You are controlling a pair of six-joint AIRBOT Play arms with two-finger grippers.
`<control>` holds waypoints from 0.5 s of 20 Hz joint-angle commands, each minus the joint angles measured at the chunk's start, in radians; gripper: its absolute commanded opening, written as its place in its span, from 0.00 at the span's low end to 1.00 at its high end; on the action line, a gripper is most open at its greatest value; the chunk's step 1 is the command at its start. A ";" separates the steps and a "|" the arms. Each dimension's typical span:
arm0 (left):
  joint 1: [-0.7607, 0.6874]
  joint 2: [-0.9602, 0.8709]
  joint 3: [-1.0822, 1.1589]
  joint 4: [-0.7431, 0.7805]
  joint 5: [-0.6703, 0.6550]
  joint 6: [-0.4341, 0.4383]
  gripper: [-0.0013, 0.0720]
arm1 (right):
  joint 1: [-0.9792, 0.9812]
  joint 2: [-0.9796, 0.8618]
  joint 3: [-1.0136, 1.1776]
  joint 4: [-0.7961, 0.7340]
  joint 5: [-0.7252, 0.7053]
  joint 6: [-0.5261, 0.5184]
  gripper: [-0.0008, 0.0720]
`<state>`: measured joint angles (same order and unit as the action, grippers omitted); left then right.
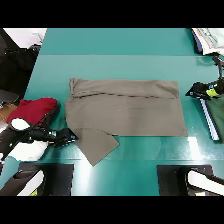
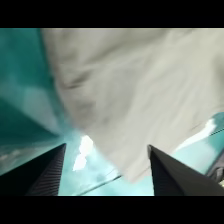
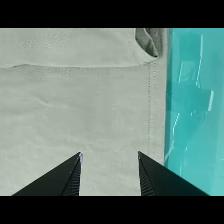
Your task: Fold the shirts.
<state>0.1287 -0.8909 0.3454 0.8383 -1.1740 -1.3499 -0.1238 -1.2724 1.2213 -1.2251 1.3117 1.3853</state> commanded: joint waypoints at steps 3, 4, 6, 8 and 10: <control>-0.043 0.001 -0.035 -0.047 0.114 0.022 0.83 | 0.000 0.001 0.000 0.003 -0.004 0.001 0.57; -0.088 0.001 -0.035 -0.047 0.143 0.022 0.62 | 0.000 0.001 0.000 0.004 -0.003 0.002 0.57; -0.185 0.001 -0.034 -0.054 0.196 0.010 0.51 | -0.001 0.001 0.000 0.003 0.005 0.002 0.57; -0.219 0.001 -0.027 -0.055 0.196 -0.034 0.40 | -0.004 0.001 0.000 -0.008 0.031 0.000 0.57; -0.218 0.001 -0.010 -0.048 0.167 -0.014 0.05 | -0.037 0.001 -0.001 -0.006 0.093 -0.006 0.57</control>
<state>-0.0551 -0.8921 0.3206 0.8101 -0.9974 -1.3537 -0.1379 -1.2720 1.2209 -1.2270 1.3422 1.3857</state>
